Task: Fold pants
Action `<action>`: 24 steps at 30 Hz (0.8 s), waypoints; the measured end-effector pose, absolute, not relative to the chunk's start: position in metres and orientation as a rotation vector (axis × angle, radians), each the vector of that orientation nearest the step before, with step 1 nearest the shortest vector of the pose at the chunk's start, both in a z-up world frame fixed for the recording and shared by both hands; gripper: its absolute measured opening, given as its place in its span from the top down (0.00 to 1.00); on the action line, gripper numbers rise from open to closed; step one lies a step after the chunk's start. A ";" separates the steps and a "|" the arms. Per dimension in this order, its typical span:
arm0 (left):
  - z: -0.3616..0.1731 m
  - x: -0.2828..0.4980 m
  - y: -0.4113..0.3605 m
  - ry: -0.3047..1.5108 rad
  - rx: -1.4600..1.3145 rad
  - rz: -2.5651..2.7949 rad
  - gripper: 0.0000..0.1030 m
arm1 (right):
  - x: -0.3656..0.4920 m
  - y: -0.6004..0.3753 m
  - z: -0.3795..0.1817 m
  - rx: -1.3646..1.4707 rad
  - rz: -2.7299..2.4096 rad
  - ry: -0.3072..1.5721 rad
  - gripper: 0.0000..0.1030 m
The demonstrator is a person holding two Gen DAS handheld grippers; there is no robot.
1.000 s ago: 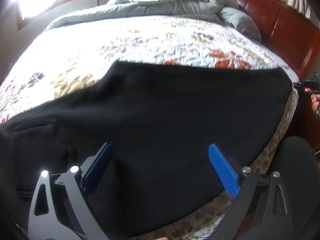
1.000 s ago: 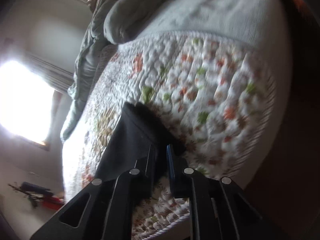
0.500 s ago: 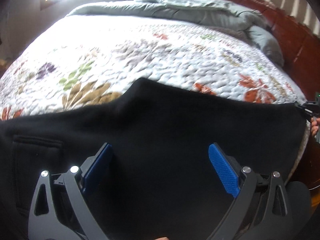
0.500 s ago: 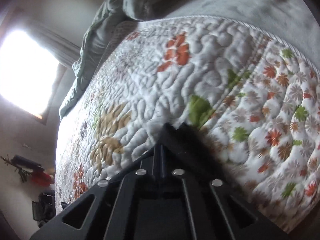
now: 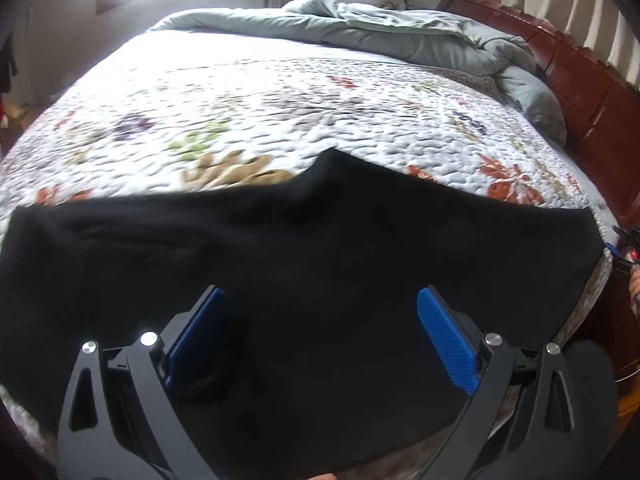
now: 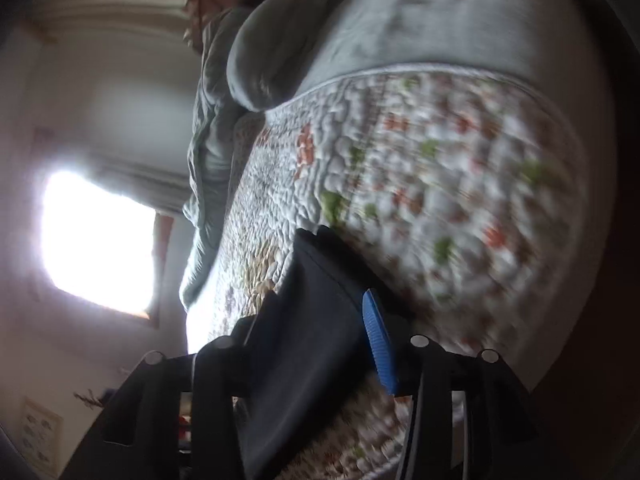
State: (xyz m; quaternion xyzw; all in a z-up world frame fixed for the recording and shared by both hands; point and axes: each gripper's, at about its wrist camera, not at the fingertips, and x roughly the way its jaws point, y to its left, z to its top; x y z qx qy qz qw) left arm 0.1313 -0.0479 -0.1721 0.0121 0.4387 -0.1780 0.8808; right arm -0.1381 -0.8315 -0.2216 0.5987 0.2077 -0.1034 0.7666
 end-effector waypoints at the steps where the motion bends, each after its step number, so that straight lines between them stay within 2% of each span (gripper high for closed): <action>1: -0.172 0.129 -0.043 0.915 0.028 -0.360 0.06 | -0.144 -0.829 -0.229 1.323 -0.227 0.449 0.48; 8: -0.174 0.118 0.001 0.923 0.014 -0.259 0.06 | -0.150 -0.822 -0.251 1.375 -0.217 0.403 0.46; 14: -0.179 0.116 -0.003 0.918 0.059 -0.246 0.05 | -0.123 -0.817 -0.247 1.380 -0.140 0.389 0.44; 16: -0.180 0.117 -0.004 0.918 0.057 -0.248 0.04 | -0.119 -0.815 -0.248 1.384 -0.139 0.373 0.52; 18: -0.180 0.117 -0.003 0.919 0.052 -0.250 0.04 | -0.128 -0.816 -0.251 1.384 -0.168 0.354 0.77; 22: -0.182 0.117 -0.003 0.919 0.053 -0.254 0.04 | -0.137 -0.818 -0.267 1.420 -0.150 0.341 0.78; 24: -0.183 0.117 -0.005 0.919 0.063 -0.252 0.03 | -0.135 -0.817 -0.267 1.432 -0.118 0.315 0.71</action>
